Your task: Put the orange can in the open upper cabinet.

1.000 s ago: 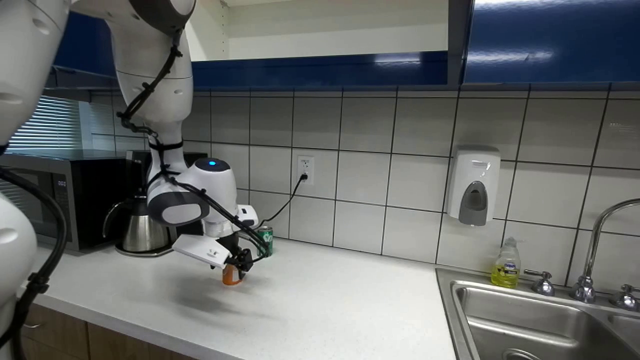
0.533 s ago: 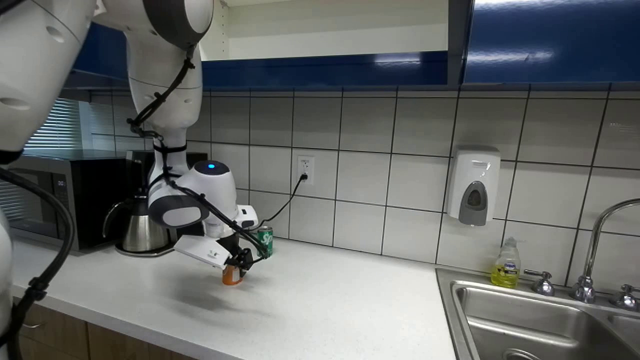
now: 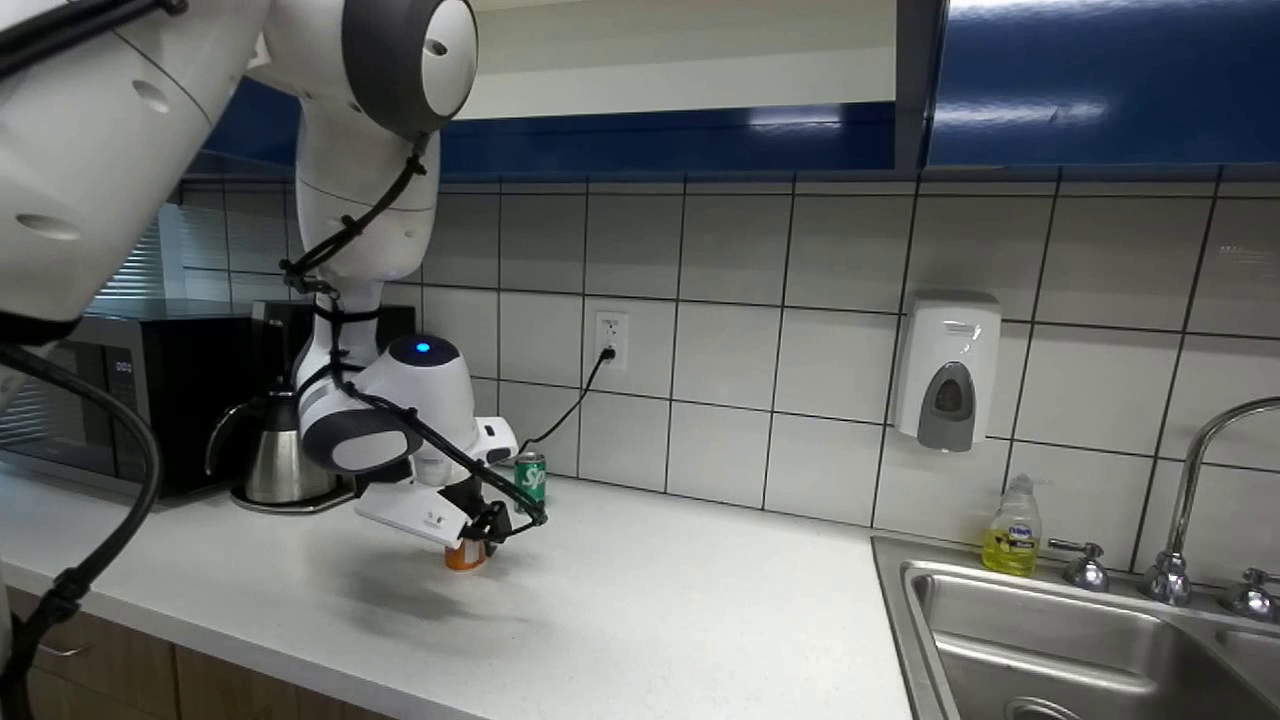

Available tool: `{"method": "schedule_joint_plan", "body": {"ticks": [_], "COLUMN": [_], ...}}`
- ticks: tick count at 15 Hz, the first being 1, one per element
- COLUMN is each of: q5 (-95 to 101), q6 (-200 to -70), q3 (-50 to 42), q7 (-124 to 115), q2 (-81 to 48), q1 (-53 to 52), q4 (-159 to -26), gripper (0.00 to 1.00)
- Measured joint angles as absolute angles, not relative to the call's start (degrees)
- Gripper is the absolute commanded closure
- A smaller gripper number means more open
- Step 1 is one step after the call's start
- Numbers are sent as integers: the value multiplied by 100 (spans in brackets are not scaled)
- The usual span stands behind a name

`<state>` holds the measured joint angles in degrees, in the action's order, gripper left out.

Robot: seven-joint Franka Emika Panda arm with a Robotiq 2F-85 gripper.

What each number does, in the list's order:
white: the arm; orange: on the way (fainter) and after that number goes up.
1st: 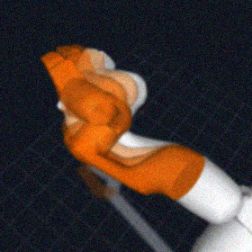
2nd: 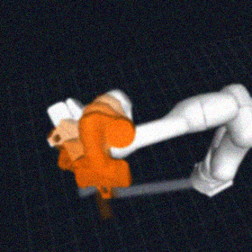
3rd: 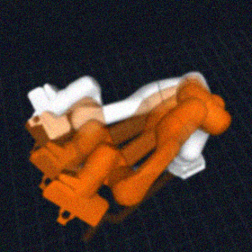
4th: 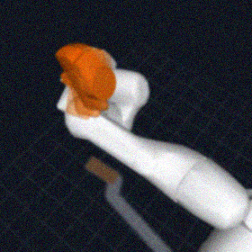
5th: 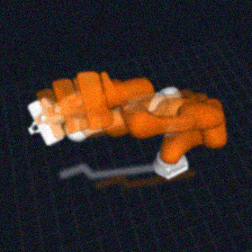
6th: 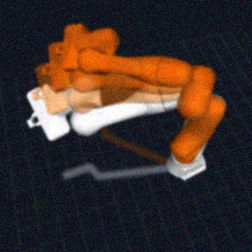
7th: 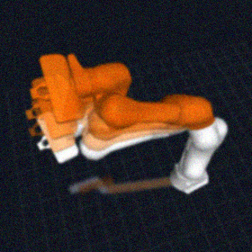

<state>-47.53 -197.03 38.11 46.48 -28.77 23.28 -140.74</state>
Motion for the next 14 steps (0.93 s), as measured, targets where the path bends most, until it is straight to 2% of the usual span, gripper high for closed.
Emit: {"method": "schedule_joint_plan", "body": {"ticks": [14], "q5": [-3920], "q6": [-19793], "q3": [3867], "q7": [4461], "q2": [-3026], "q1": [2600], "q4": [-13997], "gripper": [0]}}
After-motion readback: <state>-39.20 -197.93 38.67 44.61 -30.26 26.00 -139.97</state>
